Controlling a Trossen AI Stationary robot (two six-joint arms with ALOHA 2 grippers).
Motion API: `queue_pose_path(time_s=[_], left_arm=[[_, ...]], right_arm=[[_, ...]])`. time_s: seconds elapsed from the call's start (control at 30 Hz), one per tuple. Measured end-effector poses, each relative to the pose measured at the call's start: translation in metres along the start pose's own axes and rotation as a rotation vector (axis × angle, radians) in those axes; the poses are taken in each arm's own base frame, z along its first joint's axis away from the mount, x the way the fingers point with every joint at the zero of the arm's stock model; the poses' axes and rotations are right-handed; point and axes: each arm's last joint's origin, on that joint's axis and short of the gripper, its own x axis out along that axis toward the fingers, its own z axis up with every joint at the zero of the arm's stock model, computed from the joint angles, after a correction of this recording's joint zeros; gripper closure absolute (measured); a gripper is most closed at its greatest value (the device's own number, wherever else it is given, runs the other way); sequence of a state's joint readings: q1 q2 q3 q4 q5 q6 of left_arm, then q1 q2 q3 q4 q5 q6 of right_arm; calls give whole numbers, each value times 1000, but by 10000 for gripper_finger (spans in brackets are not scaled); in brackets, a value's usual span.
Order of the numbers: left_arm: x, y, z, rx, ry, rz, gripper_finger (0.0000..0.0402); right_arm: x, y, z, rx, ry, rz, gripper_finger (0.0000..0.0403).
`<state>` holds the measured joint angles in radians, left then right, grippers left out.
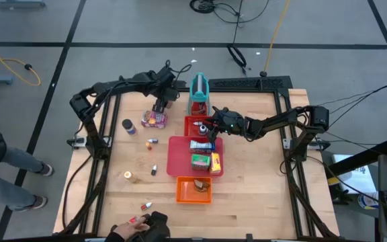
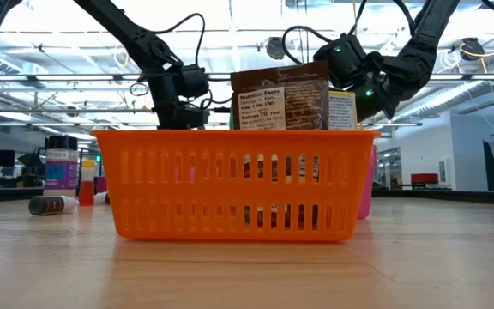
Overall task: Pick & Place Kitchen Items
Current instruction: Put the red seasoning can into the orange bin
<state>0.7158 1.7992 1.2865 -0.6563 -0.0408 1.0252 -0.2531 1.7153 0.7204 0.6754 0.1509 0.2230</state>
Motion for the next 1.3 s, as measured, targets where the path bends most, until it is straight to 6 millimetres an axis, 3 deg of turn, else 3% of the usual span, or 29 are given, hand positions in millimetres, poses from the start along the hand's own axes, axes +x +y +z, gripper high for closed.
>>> queue_pose_path(time_s=[0.67, 0.87, 1.13, 1.3], left_arm=[[12, -4, 6, -12, 88, 25, 178], [12, -9, 11, -1, 113, 32, 248], [11, -14, 20, -15, 139, 70, 378], [11, -15, 22, -46, 145, 76, 390]], right_arm=[[0, 0, -1, -1, 7, -2, 298], [0, 0, -1, -5, 7, -2, 298], [0, 0, -1, -9, 7, -2, 298], [0, 0, -1, -9, 7, -2, 298]])
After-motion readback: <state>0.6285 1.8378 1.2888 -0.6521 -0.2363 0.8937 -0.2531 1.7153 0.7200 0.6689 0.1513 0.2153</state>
